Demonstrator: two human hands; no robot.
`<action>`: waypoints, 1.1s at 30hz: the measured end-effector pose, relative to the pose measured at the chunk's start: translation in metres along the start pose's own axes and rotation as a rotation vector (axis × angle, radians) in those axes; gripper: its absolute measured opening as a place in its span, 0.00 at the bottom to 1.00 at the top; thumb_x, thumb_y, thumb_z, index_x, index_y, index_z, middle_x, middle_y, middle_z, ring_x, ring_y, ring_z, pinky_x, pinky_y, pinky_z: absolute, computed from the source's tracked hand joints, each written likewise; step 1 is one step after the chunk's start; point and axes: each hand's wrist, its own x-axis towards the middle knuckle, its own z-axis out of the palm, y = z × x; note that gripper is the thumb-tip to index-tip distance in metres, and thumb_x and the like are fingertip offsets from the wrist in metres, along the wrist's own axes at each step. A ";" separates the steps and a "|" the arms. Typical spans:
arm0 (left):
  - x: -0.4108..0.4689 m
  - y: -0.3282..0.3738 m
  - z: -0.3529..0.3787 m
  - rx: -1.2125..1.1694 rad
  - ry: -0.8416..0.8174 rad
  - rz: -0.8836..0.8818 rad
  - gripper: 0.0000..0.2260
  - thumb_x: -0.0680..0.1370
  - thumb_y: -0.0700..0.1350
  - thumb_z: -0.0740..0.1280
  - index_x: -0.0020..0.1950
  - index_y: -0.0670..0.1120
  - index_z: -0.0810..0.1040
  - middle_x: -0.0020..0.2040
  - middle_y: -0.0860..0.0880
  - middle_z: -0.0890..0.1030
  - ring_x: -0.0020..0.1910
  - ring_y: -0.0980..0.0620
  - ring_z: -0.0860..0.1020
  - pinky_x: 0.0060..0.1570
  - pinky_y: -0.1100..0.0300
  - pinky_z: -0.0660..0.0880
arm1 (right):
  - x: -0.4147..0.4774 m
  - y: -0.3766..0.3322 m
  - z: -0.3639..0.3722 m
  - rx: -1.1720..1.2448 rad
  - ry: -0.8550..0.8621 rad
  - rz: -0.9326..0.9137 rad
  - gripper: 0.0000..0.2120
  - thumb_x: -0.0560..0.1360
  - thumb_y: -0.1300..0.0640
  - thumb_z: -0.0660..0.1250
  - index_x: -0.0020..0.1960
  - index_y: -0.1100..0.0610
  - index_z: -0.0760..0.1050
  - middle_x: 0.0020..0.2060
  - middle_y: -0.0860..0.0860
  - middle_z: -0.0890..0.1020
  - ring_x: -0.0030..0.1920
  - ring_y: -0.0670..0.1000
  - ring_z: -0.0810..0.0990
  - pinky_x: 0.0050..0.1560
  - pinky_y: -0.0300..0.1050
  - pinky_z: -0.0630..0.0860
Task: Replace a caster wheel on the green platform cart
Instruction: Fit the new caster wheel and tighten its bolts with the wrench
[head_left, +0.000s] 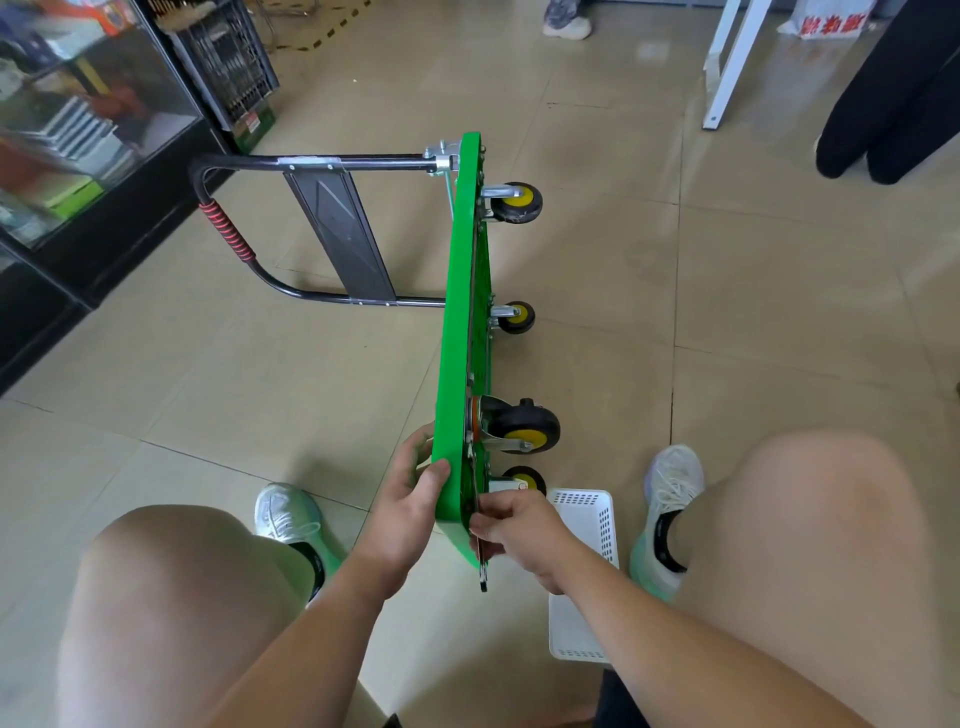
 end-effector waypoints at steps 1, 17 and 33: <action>0.000 0.000 0.000 0.001 -0.001 0.000 0.17 0.87 0.42 0.58 0.71 0.59 0.72 0.66 0.50 0.80 0.60 0.51 0.82 0.54 0.62 0.79 | 0.000 0.000 -0.001 -0.001 0.000 0.001 0.11 0.79 0.64 0.69 0.59 0.55 0.84 0.47 0.51 0.88 0.48 0.53 0.86 0.58 0.53 0.82; 0.001 -0.002 0.000 -0.012 -0.020 -0.006 0.17 0.87 0.42 0.57 0.70 0.61 0.72 0.68 0.48 0.79 0.60 0.52 0.82 0.54 0.62 0.79 | 0.002 -0.012 -0.003 -0.138 0.063 -0.098 0.11 0.79 0.64 0.69 0.56 0.53 0.85 0.48 0.46 0.88 0.52 0.47 0.85 0.61 0.46 0.79; 0.002 0.003 0.002 -0.032 -0.008 -0.003 0.17 0.78 0.51 0.62 0.66 0.63 0.73 0.64 0.53 0.81 0.57 0.52 0.83 0.56 0.57 0.78 | -0.045 -0.069 -0.002 0.115 -0.062 0.093 0.07 0.80 0.61 0.68 0.49 0.66 0.79 0.34 0.56 0.82 0.31 0.52 0.82 0.32 0.42 0.78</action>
